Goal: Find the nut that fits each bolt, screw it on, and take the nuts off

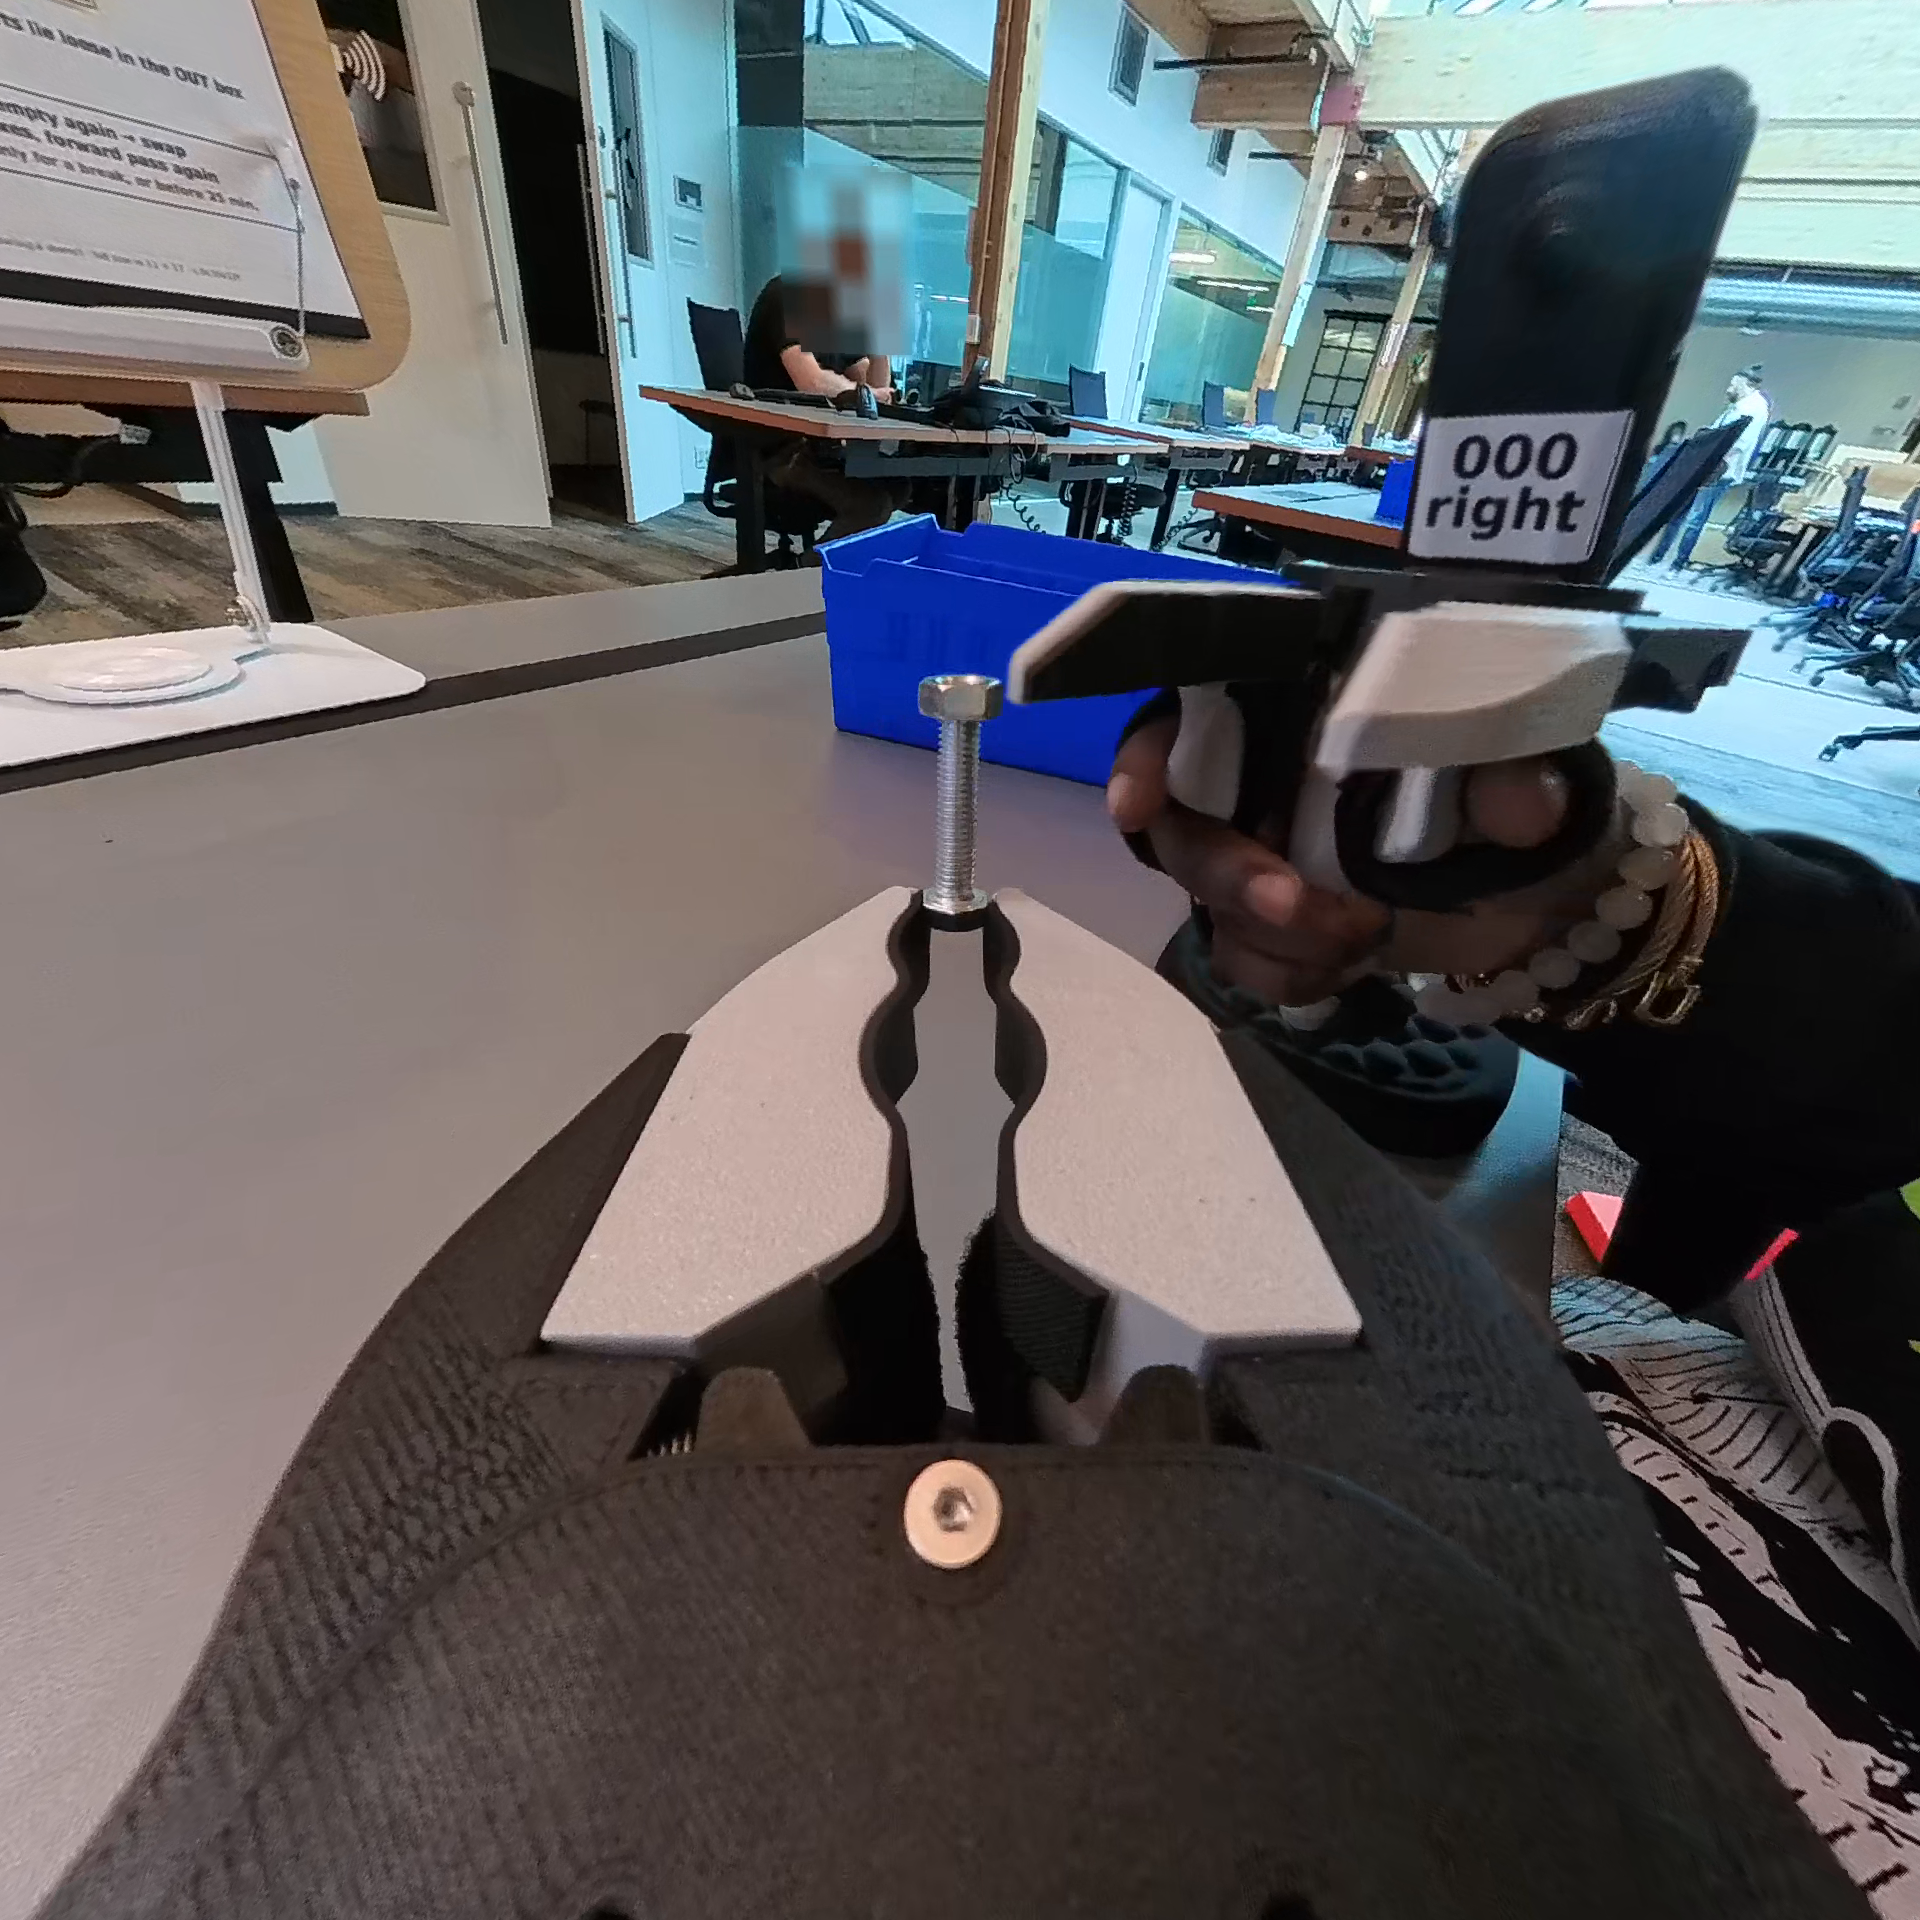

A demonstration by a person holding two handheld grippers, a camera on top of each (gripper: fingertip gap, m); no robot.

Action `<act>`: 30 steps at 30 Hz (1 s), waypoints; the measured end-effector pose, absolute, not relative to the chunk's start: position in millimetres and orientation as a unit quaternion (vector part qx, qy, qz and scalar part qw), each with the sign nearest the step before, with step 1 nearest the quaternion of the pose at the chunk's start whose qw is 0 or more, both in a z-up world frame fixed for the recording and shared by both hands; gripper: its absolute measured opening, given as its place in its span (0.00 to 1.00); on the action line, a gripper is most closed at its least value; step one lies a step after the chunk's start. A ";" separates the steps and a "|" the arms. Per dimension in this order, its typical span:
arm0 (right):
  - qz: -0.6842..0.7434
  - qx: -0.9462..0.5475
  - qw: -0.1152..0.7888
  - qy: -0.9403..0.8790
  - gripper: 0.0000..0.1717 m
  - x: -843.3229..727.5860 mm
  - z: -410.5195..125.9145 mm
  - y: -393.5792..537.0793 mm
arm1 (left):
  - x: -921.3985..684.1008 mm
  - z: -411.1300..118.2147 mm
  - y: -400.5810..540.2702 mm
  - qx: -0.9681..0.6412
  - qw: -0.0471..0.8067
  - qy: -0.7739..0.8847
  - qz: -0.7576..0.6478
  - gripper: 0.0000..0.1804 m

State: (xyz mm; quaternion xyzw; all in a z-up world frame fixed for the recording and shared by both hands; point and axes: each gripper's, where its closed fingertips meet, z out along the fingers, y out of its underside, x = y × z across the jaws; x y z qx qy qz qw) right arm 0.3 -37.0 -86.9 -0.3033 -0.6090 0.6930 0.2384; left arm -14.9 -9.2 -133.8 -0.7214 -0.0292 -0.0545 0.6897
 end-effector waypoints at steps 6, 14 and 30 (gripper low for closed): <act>0.695 -0.310 0.229 -0.607 0.32 -20.2 -89.7 -47.2 | -11.5 -134.2 -9.1 -0.723 0.688 -0.017 -0.051 0.06; 0.683 -0.294 0.219 -0.632 0.29 -25.4 -91.6 -61.5 | -11.2 -136.0 -8.1 -0.727 0.684 -0.017 -0.053 0.06; 0.700 -0.332 0.254 -0.580 0.25 -4.0 -89.3 -32.0 | -13.7 -135.9 -8.5 -0.726 0.686 -0.024 -0.052 0.06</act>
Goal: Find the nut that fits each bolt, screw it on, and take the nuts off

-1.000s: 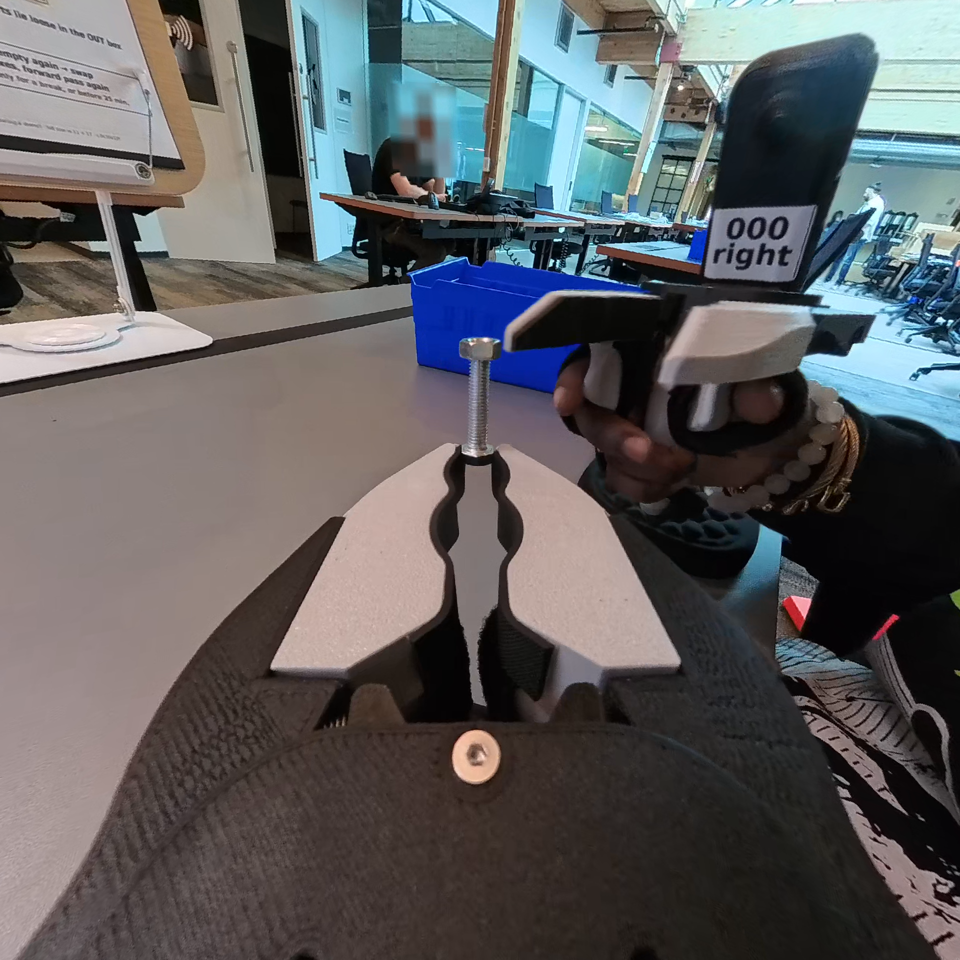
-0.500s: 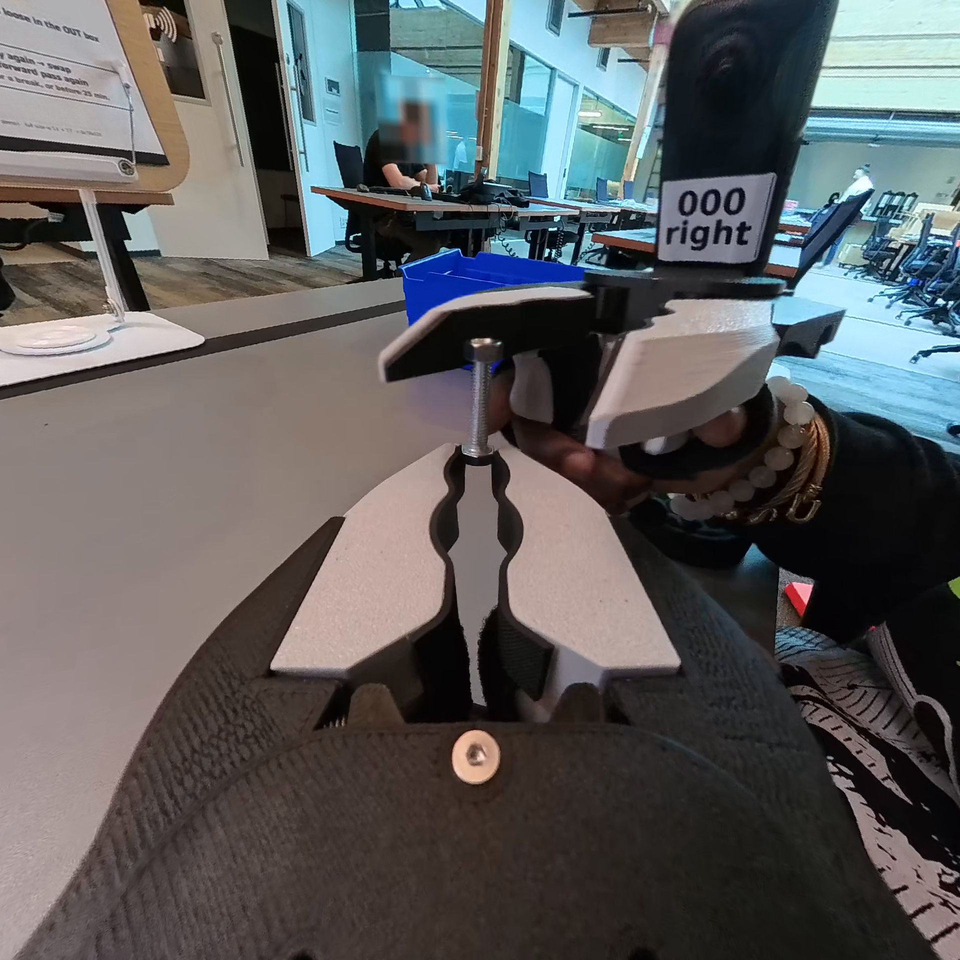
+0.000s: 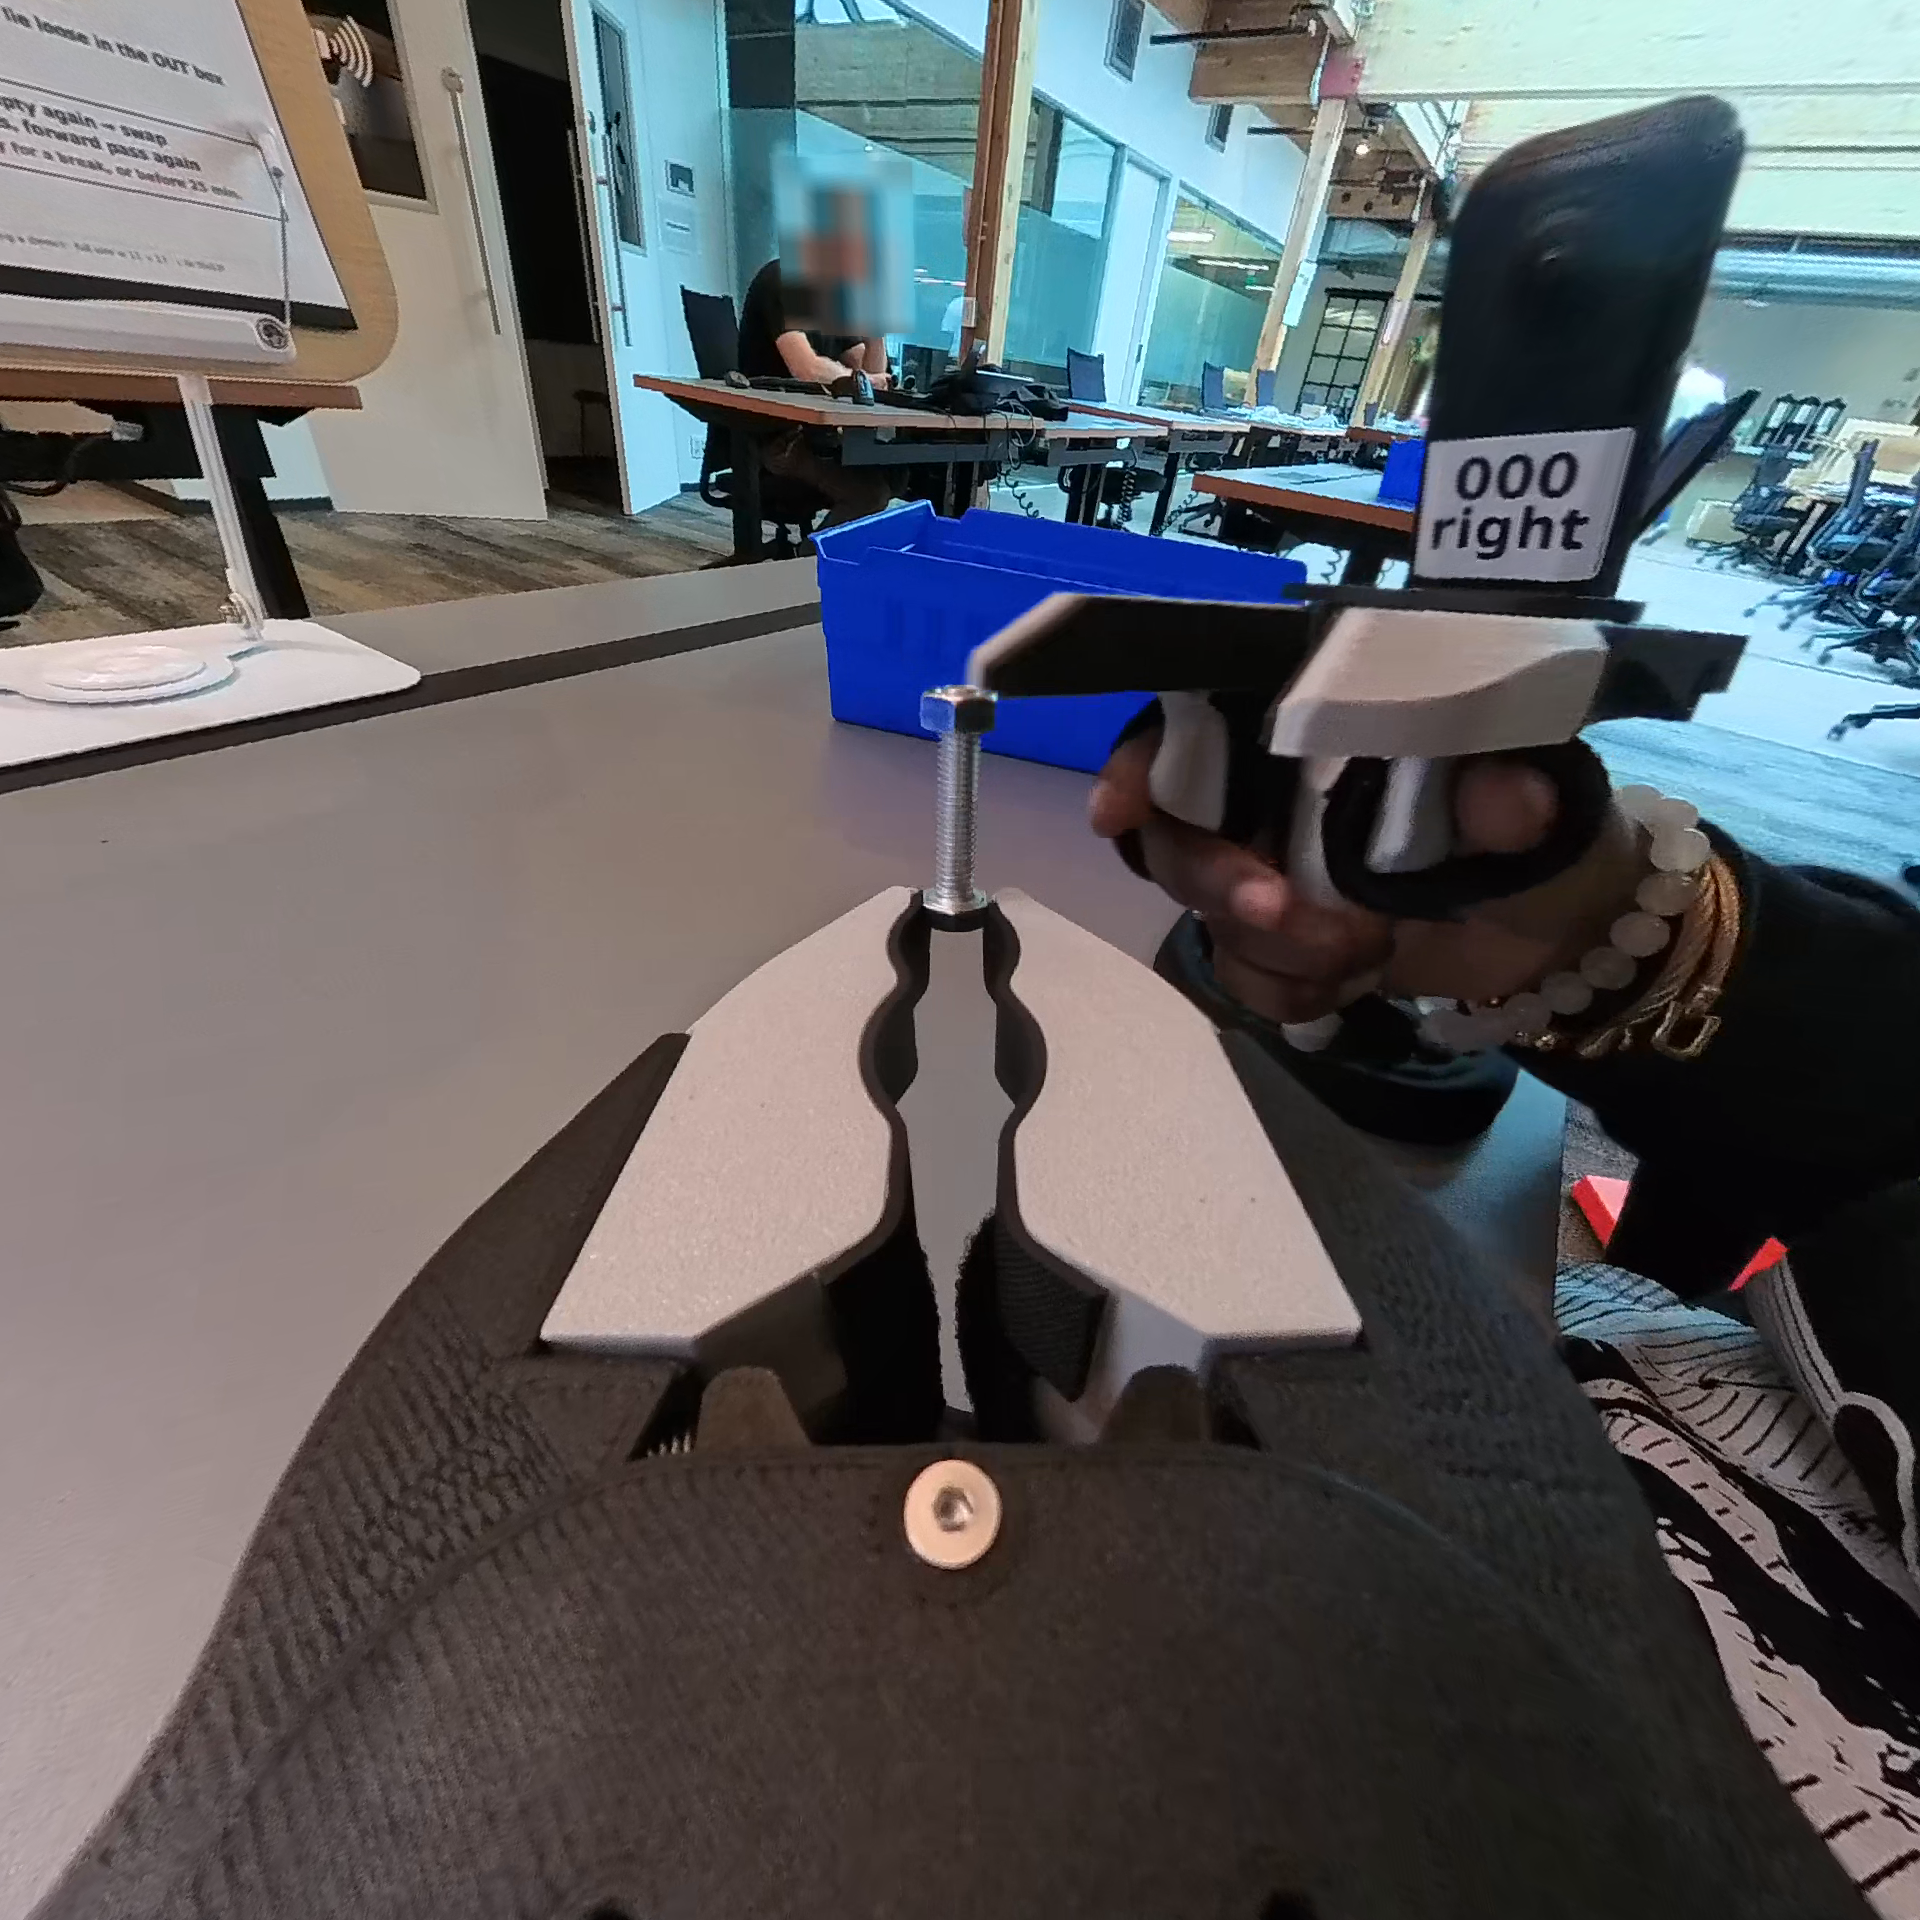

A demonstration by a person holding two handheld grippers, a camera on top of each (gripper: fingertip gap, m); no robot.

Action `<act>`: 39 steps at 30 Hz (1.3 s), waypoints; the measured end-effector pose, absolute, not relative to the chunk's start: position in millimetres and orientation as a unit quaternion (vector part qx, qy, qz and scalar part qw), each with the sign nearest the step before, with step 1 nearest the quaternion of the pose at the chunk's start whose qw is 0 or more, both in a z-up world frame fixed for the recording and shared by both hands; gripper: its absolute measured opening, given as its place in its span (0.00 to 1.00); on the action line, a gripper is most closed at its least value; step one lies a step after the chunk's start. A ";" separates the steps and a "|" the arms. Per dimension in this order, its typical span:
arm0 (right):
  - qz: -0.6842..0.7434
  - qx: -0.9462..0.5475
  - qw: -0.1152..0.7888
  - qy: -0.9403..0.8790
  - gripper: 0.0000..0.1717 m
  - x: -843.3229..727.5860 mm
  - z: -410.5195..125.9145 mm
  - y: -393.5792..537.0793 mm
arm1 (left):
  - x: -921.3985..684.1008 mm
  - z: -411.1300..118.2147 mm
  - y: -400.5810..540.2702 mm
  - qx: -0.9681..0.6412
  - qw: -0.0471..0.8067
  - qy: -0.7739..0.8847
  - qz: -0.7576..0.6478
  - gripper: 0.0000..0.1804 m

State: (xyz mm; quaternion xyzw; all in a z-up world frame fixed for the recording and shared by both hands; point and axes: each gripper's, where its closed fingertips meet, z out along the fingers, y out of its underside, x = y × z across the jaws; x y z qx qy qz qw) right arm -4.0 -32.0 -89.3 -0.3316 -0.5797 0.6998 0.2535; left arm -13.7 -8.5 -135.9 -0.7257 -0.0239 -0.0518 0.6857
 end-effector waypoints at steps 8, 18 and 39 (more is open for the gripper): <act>0.685 -0.308 0.230 -0.619 0.32 -28.3 -92.8 -58.6 | -9.0 -138.1 -7.2 -0.732 0.679 -0.007 -0.047 0.06; 0.682 -0.319 0.241 -0.612 0.30 -15.9 -94.4 -50.0 | -12.7 -137.2 -7.9 -0.729 0.683 -0.020 -0.049 0.06; 0.690 -0.313 0.222 -0.613 0.29 -29.7 -95.2 -58.4 | -7.3 -139.9 -6.8 -0.736 0.676 -0.001 -0.047 0.06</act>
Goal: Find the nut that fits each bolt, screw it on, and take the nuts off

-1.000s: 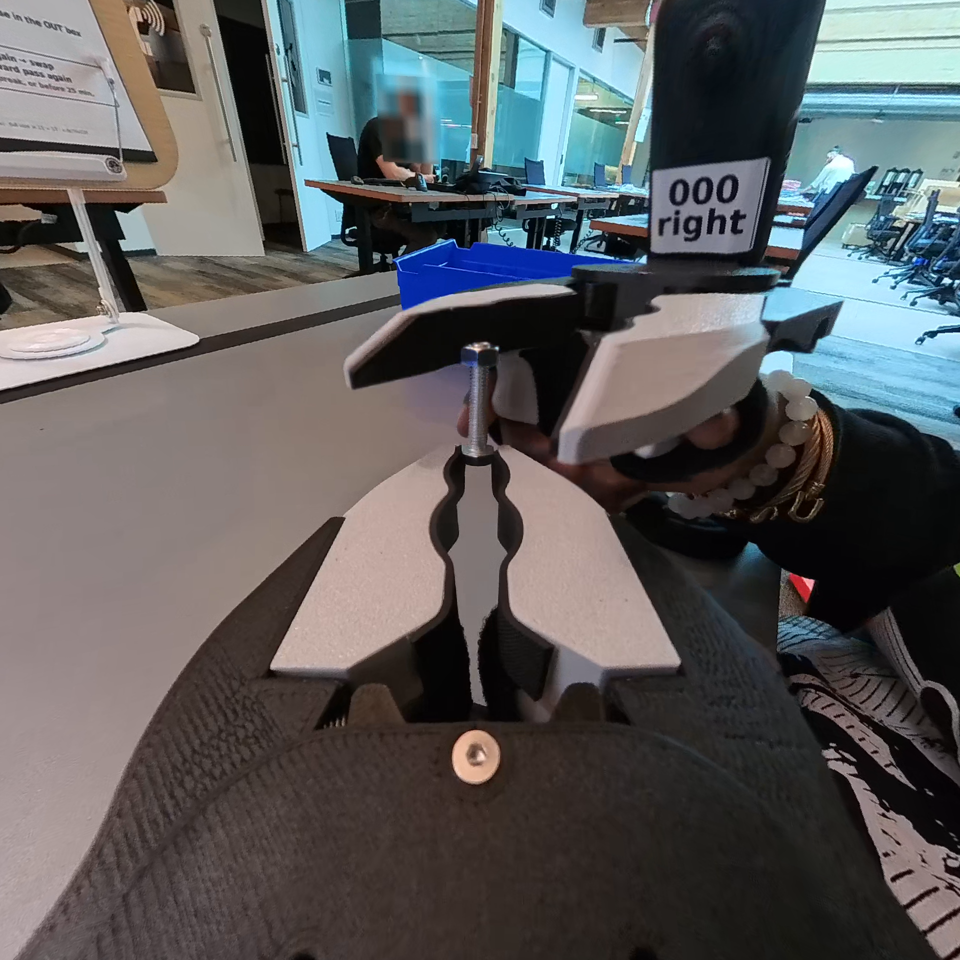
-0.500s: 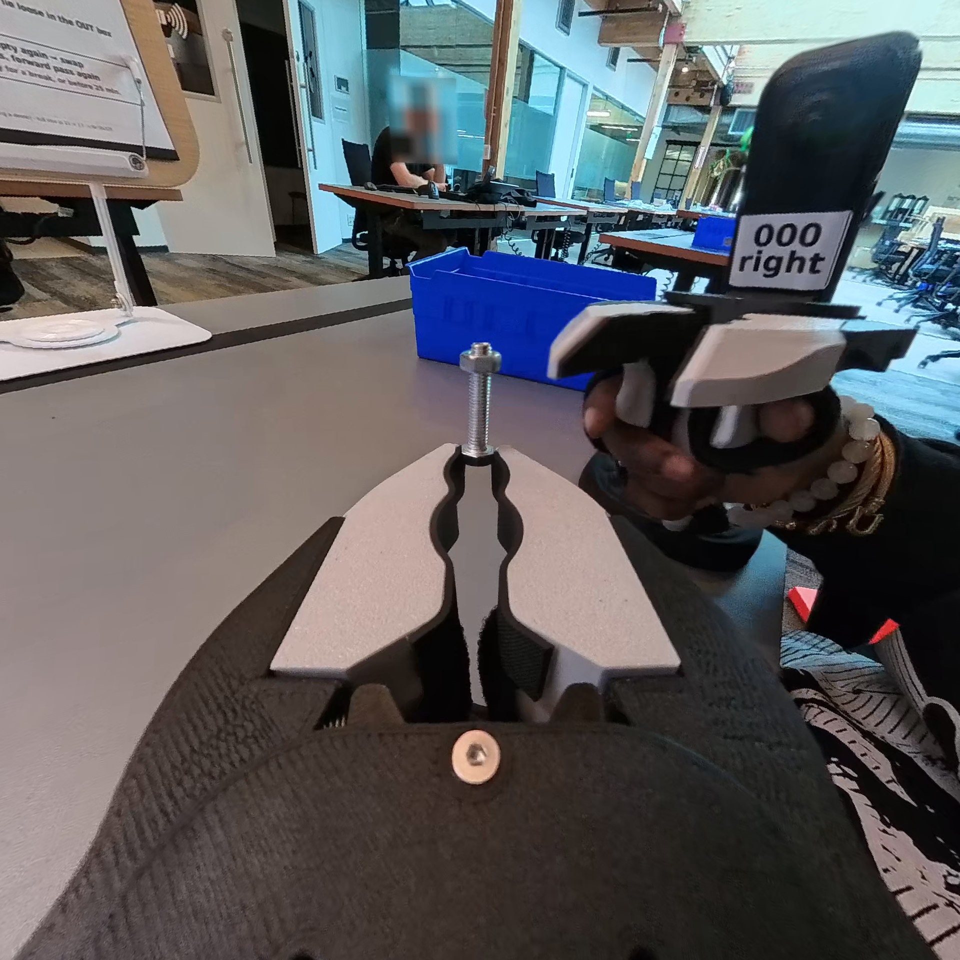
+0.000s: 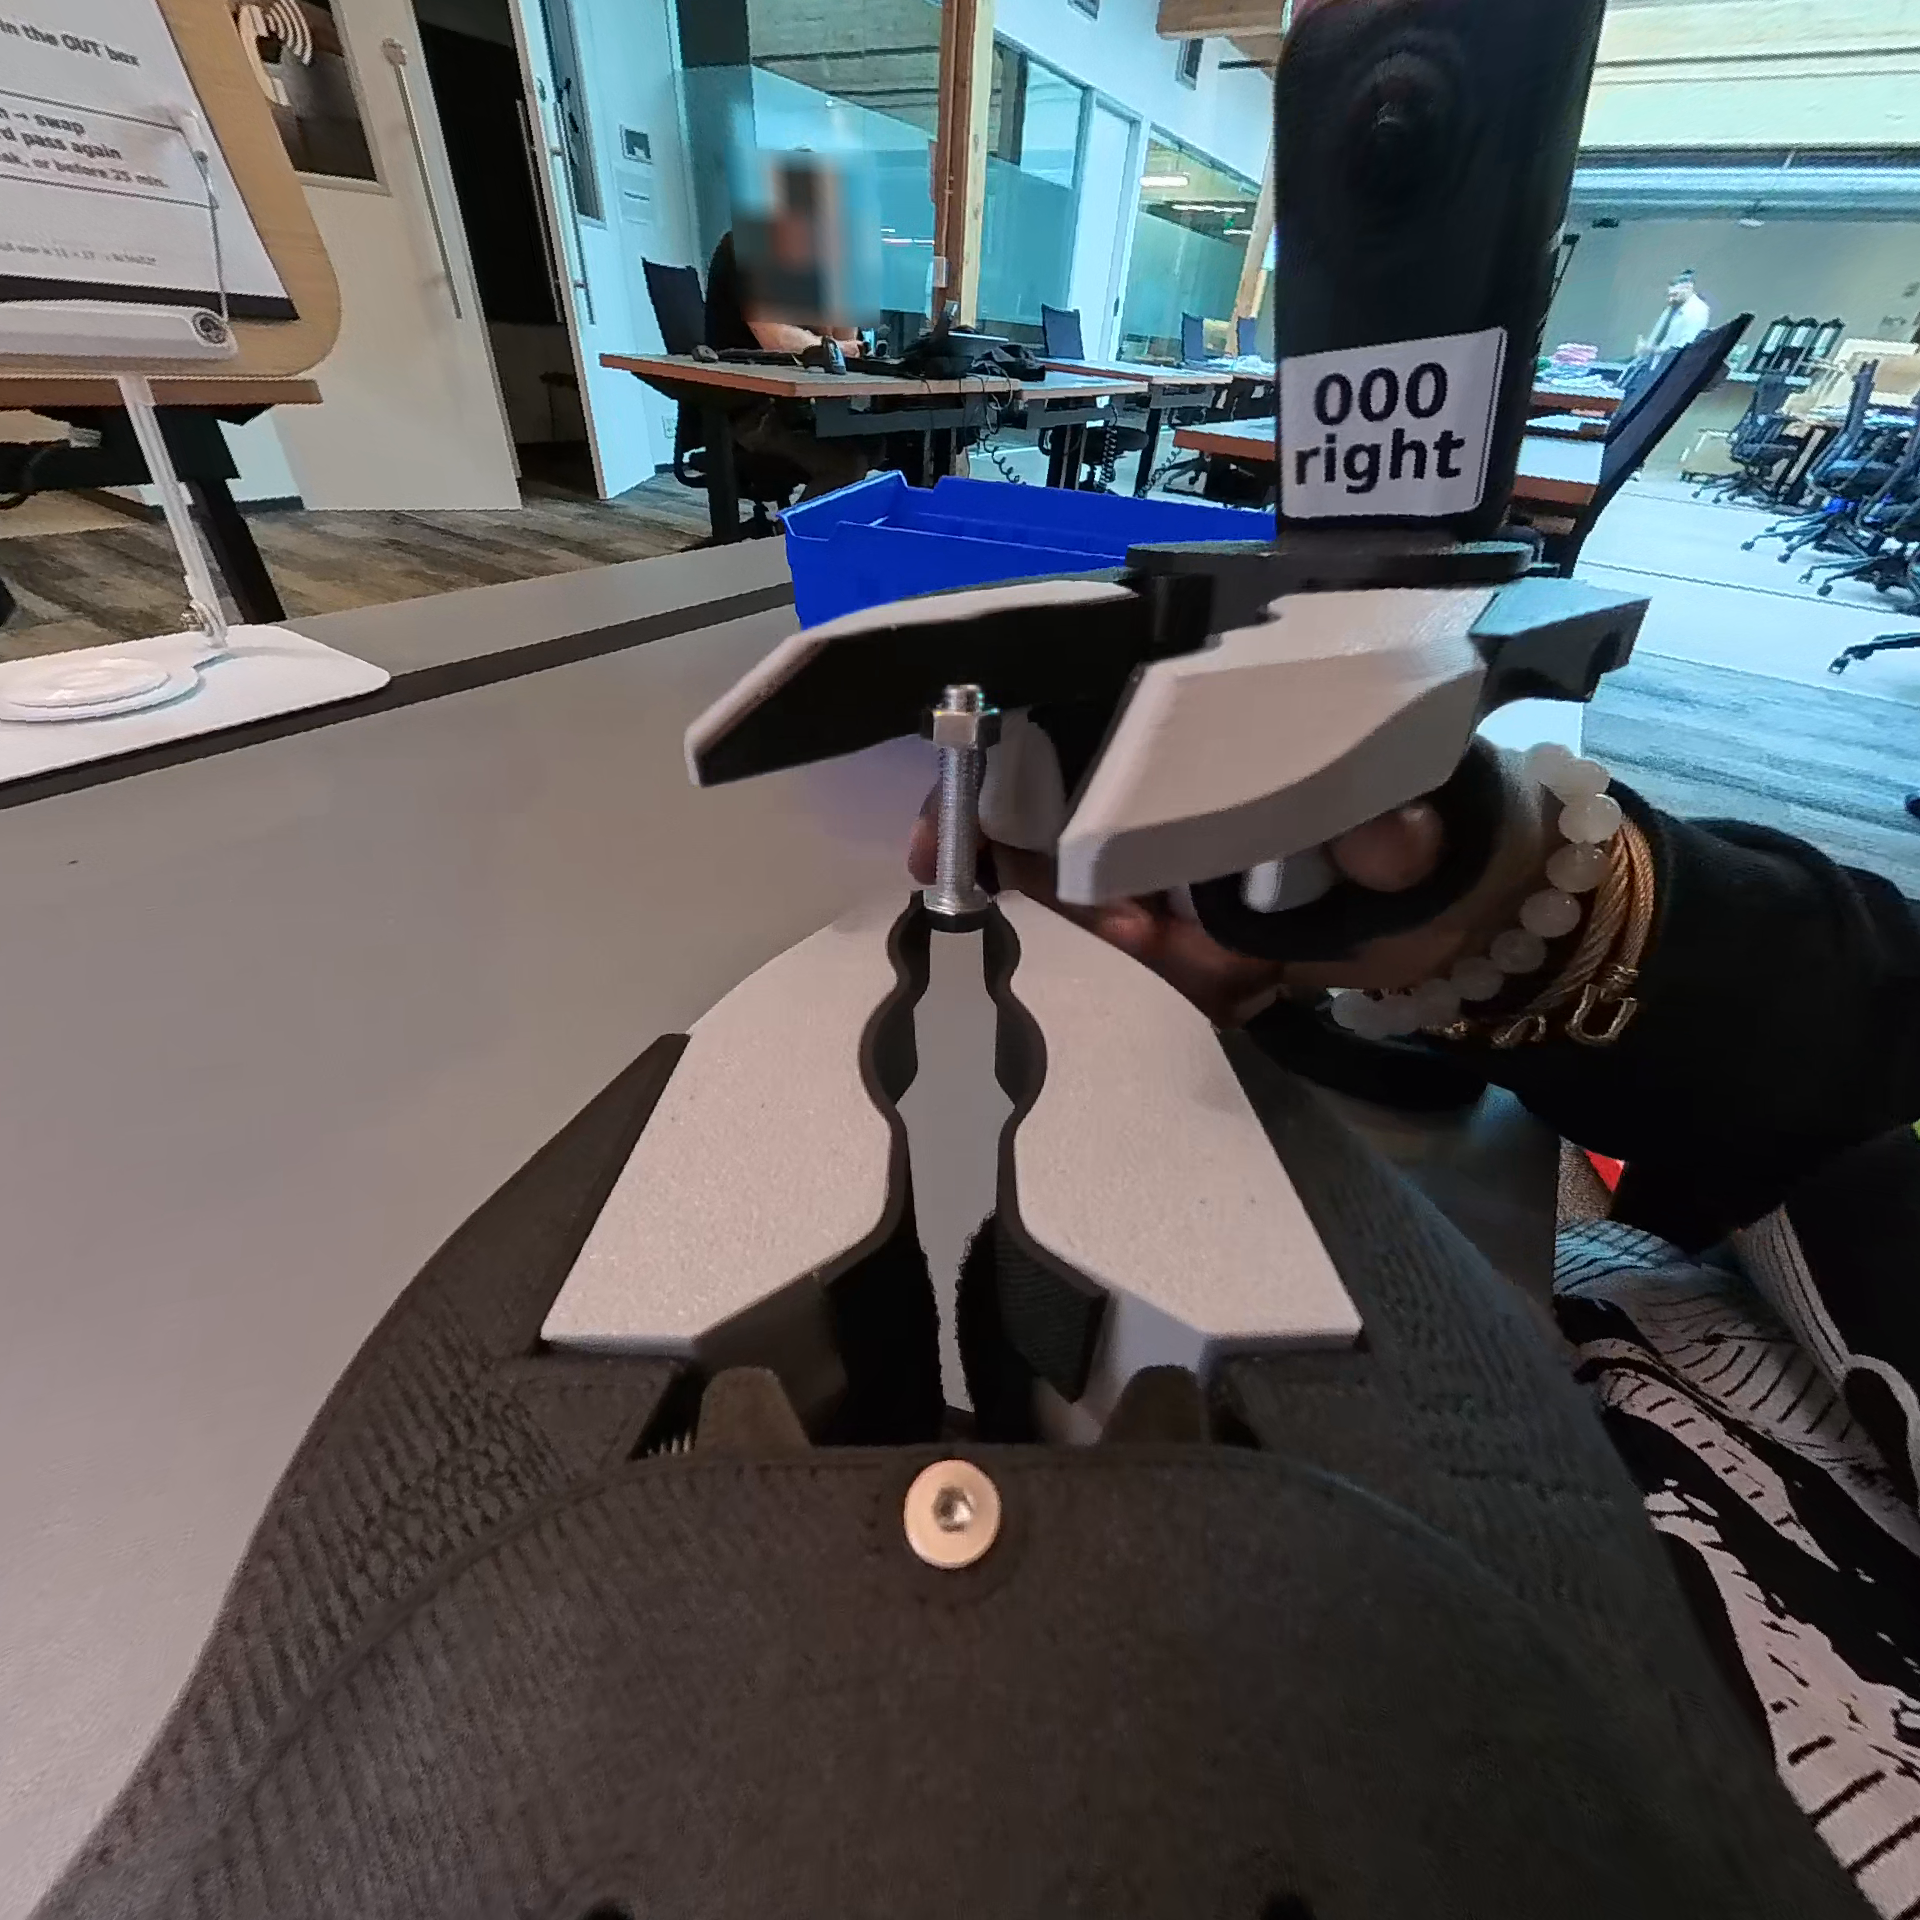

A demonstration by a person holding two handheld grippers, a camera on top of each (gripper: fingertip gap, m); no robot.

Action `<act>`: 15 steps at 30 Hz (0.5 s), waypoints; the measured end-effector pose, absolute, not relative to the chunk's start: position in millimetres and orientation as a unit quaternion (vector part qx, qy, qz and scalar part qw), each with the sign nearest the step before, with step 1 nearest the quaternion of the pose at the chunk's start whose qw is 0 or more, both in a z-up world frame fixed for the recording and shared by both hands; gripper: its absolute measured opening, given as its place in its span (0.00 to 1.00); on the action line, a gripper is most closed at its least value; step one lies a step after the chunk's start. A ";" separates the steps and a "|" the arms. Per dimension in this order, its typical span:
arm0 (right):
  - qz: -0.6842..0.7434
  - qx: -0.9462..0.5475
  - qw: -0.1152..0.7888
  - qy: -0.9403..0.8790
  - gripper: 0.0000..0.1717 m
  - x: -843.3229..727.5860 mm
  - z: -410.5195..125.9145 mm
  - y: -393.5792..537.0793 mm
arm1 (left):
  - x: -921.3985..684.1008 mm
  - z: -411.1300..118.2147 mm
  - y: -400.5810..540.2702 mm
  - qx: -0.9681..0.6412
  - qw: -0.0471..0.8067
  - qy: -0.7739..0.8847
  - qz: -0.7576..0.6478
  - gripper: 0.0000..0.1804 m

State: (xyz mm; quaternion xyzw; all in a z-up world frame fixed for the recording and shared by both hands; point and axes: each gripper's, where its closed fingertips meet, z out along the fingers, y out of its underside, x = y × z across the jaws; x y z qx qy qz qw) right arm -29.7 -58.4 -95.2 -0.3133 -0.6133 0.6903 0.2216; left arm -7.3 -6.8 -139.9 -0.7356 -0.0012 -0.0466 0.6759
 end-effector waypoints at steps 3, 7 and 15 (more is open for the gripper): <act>0.689 -0.308 0.227 -0.615 0.26 -26.0 -95.5 -58.5 | -8.7 -139.5 -7.1 -0.734 0.678 -0.006 -0.050 0.06; 0.689 -0.320 0.240 -0.604 0.26 -19.7 -96.0 -50.2 | -10.7 -139.1 -7.3 -0.733 0.679 -0.012 -0.047 0.06; 0.701 -0.308 0.244 -0.595 0.13 7.0 -92.9 -45.0 | -13.5 -138.7 -7.8 -0.730 0.681 -0.022 -0.049 0.06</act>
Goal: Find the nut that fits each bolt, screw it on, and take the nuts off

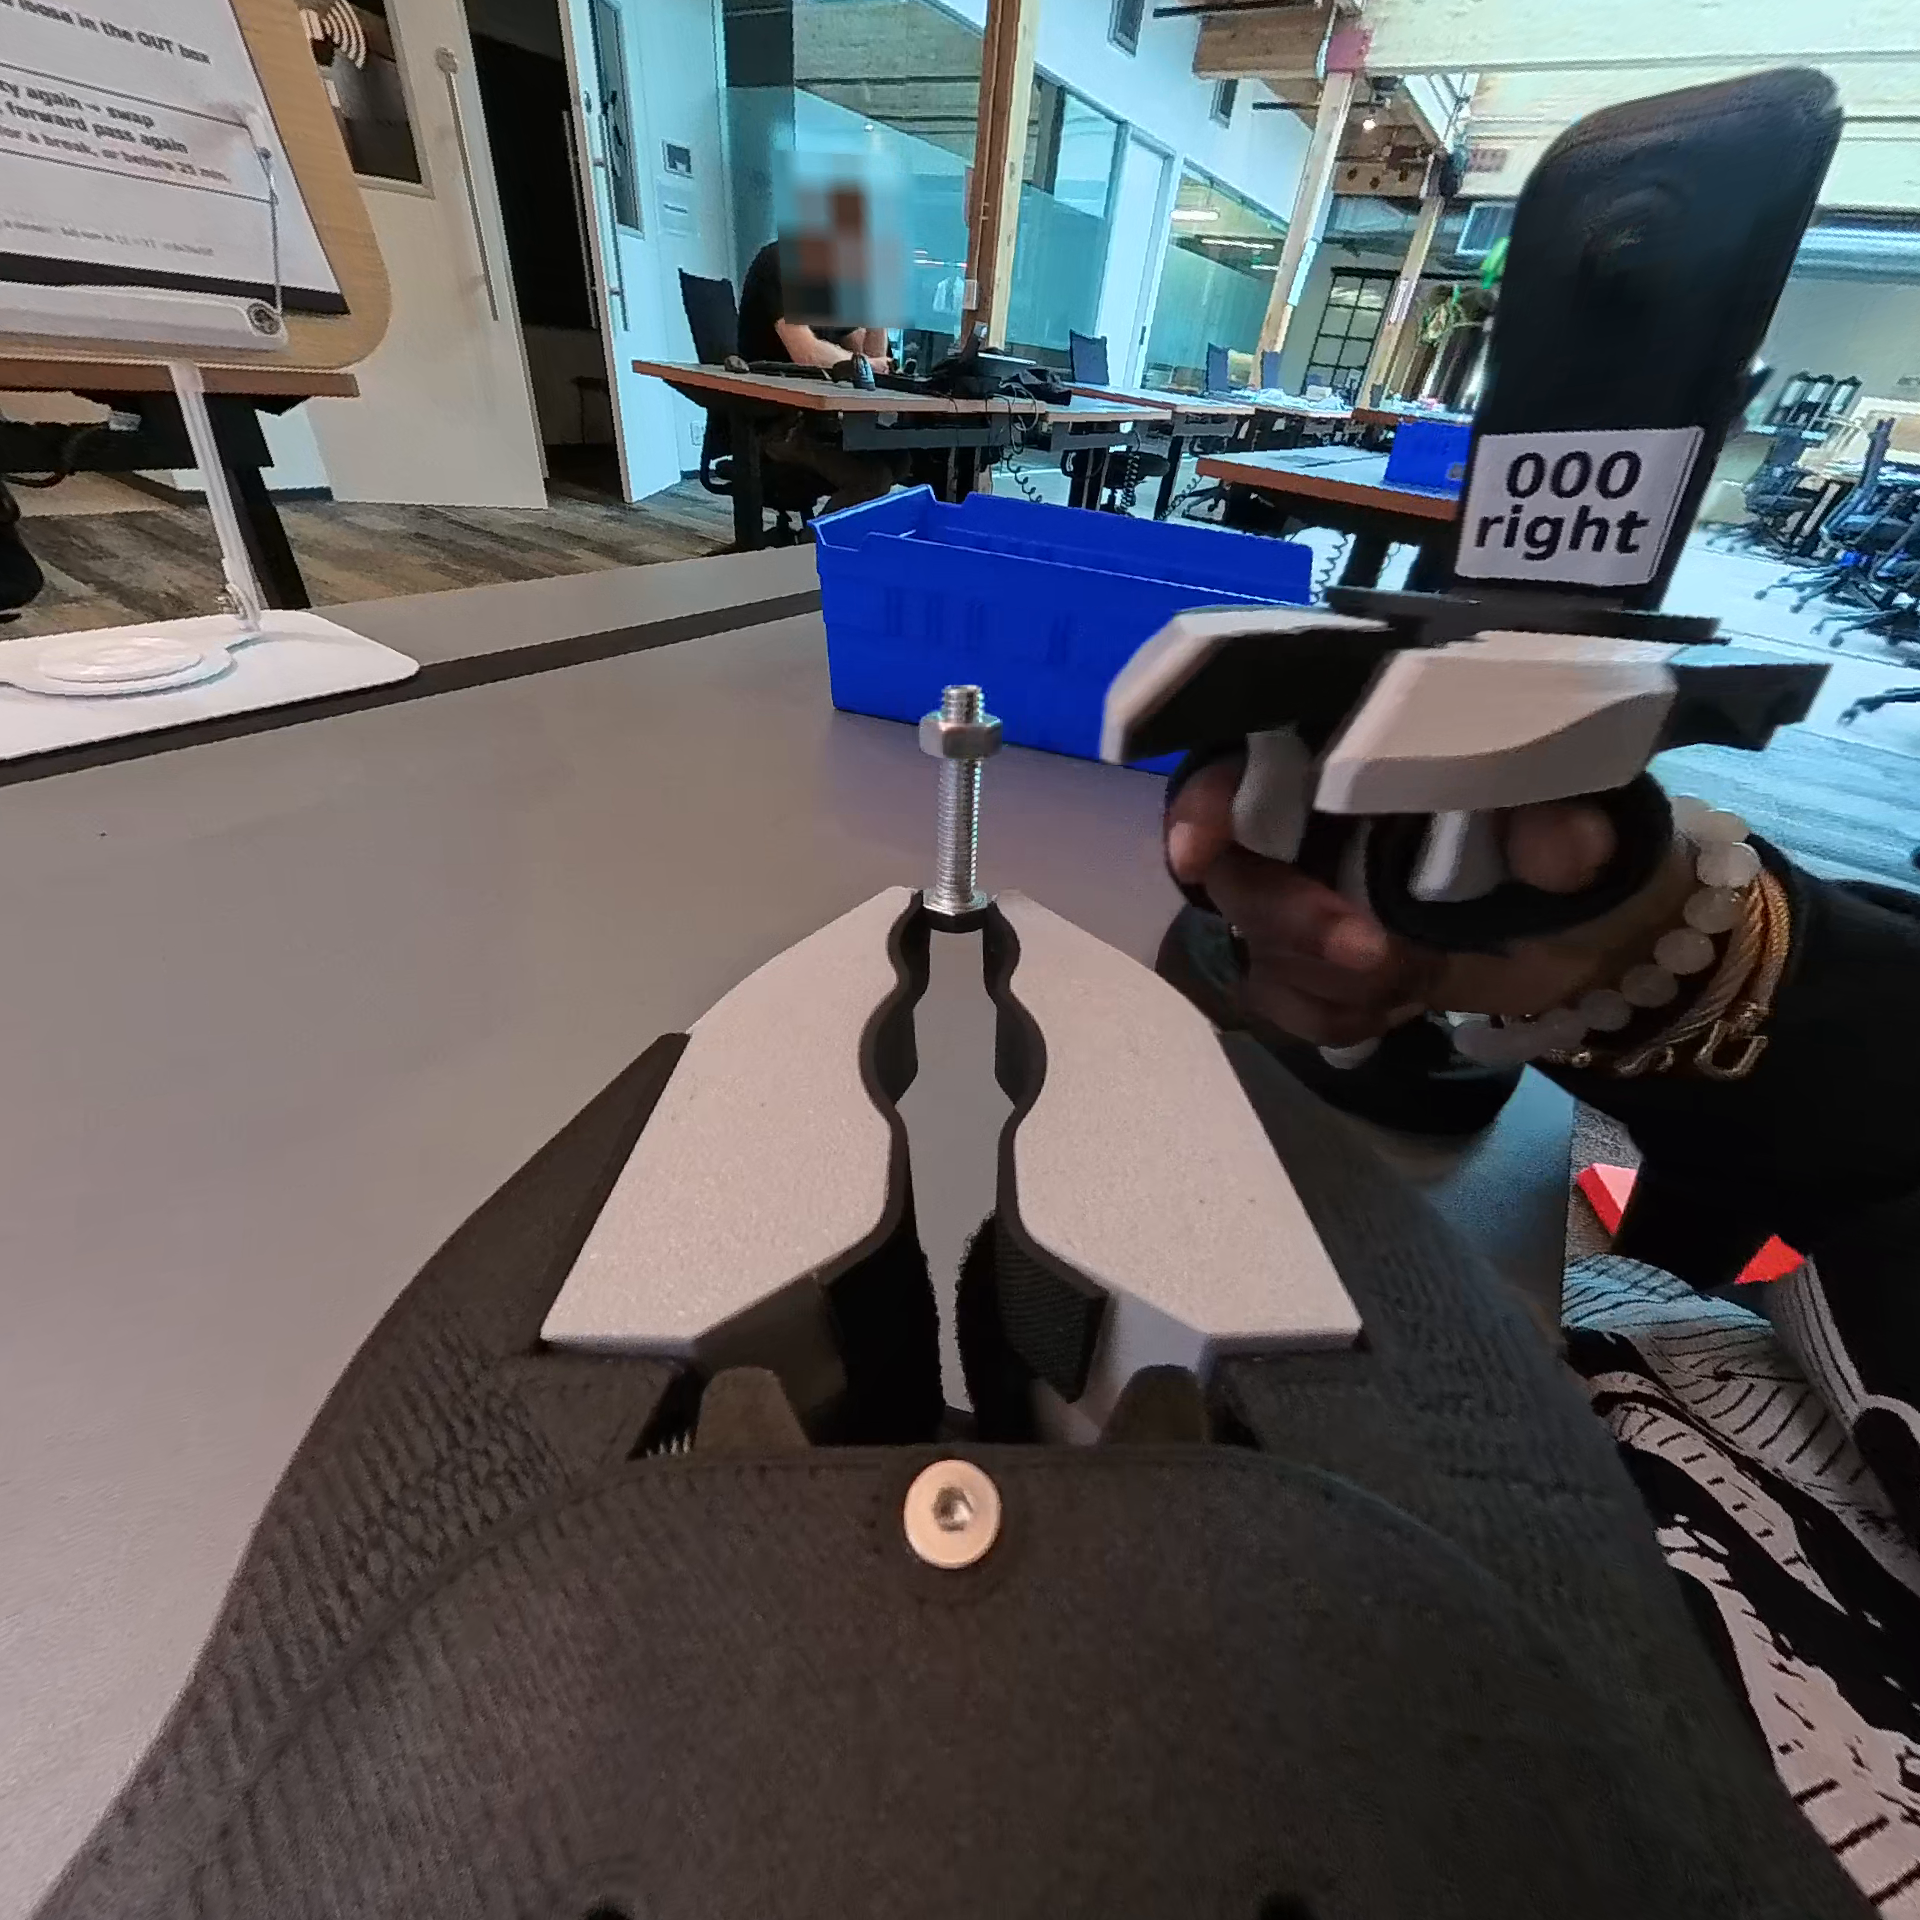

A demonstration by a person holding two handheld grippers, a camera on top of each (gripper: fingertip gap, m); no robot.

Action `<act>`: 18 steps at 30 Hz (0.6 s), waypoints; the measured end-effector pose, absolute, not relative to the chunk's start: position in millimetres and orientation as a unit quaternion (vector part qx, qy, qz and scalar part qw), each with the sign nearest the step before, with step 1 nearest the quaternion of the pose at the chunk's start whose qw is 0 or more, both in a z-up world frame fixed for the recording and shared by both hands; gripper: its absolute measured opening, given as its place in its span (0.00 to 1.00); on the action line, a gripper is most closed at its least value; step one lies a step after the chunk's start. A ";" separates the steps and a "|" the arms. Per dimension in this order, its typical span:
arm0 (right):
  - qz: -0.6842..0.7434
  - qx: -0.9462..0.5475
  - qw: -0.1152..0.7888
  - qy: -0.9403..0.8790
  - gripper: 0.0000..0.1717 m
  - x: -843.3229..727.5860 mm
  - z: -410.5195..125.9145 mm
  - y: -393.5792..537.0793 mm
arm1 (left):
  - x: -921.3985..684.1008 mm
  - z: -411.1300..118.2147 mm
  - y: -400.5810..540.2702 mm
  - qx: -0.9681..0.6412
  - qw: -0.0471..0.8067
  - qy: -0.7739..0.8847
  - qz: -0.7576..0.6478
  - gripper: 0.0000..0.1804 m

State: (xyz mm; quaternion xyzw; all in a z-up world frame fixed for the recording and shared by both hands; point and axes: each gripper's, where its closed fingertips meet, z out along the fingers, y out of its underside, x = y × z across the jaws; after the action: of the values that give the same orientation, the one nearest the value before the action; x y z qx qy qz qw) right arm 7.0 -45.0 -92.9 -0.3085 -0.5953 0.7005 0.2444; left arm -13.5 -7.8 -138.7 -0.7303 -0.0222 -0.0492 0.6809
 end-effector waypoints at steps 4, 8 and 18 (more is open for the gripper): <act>0.689 -0.321 0.265 -0.593 0.15 2.8 -95.4 -37.2 | -13.0 -138.7 -7.7 -0.731 0.681 -0.020 -0.048 0.06; 0.694 -0.337 0.262 -0.580 0.29 -12.6 -96.2 -35.5 | -11.3 -138.7 -7.7 -0.731 0.680 -0.015 -0.049 0.06; 0.692 -0.310 0.246 -0.605 0.25 -23.6 -96.8 -52.9 | -6.7 -142.0 -5.8 -0.740 0.670 -0.001 -0.058 0.06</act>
State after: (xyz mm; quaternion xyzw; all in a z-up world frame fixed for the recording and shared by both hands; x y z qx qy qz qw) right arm -23.6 -52.9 -96.8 -0.3096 -0.6046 0.6915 0.2458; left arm -6.7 -5.8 -142.0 -0.7397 -0.0011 -0.0576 0.6704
